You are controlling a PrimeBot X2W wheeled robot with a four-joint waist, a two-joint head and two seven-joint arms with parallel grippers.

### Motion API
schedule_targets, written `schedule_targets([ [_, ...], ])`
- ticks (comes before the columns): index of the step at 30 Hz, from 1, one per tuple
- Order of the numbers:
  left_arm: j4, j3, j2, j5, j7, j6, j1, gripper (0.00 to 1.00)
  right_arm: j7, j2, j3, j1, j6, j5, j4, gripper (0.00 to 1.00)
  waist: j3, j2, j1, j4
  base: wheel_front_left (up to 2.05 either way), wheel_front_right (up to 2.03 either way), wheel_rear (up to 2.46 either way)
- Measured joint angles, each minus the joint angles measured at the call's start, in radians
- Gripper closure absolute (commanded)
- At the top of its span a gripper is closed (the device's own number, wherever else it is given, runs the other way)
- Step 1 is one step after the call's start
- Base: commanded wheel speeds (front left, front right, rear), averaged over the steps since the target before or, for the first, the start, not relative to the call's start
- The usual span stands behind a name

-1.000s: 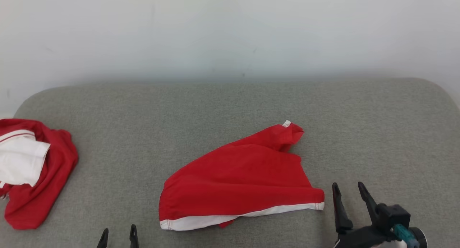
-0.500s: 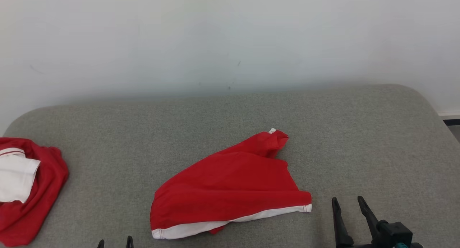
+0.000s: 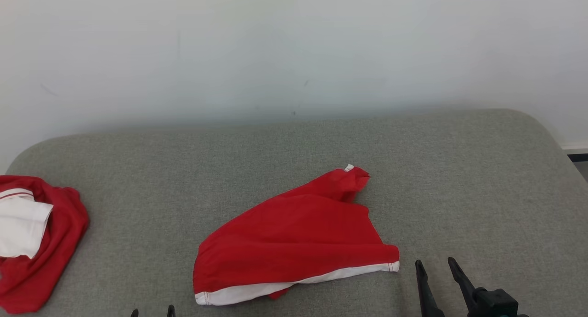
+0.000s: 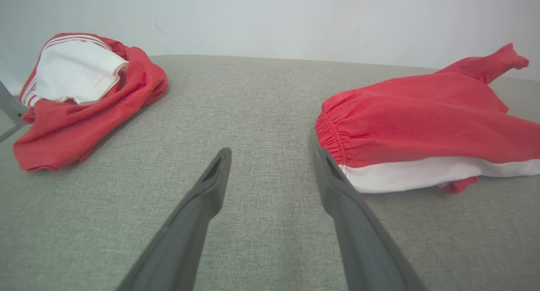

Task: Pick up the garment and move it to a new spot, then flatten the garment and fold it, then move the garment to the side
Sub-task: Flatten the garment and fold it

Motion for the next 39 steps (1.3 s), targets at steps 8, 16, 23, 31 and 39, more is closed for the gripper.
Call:
schedule_targets([
  [8,0.026,-0.035,-0.001,-0.056,0.000,-0.002,-0.004,0.00,0.000,0.000,0.013,-0.003,0.000,-0.001,0.014,0.00,0.017,0.0000,0.0000,-0.001,0.00,0.00,0.00],
  [16,0.089,-0.079,0.000,-0.125,0.000,-0.012,-0.035,0.00,0.000,0.000,0.032,-0.026,0.000,-0.010,0.048,0.00,0.060,0.0000,0.0000,-0.014,0.00,0.00,0.00],
  [23,0.117,-0.105,0.000,-0.164,0.000,-0.012,-0.082,0.00,0.000,0.000,0.040,-0.046,0.000,-0.015,0.077,0.00,0.099,0.0001,0.0000,-0.021,0.00,0.00,0.00],
  [31,0.131,-0.123,0.000,-0.176,0.000,-0.006,-0.127,0.00,0.000,0.000,0.048,-0.080,0.000,-0.020,0.084,0.00,0.151,0.0001,0.0001,-0.030,0.00,0.00,0.00],
  [39,0.135,-0.135,-0.001,-0.179,0.000,-0.002,-0.148,0.17,0.000,0.000,0.046,-0.096,0.000,-0.028,0.086,0.00,0.184,0.0001,0.0001,-0.030,0.00,0.00,0.00],
])
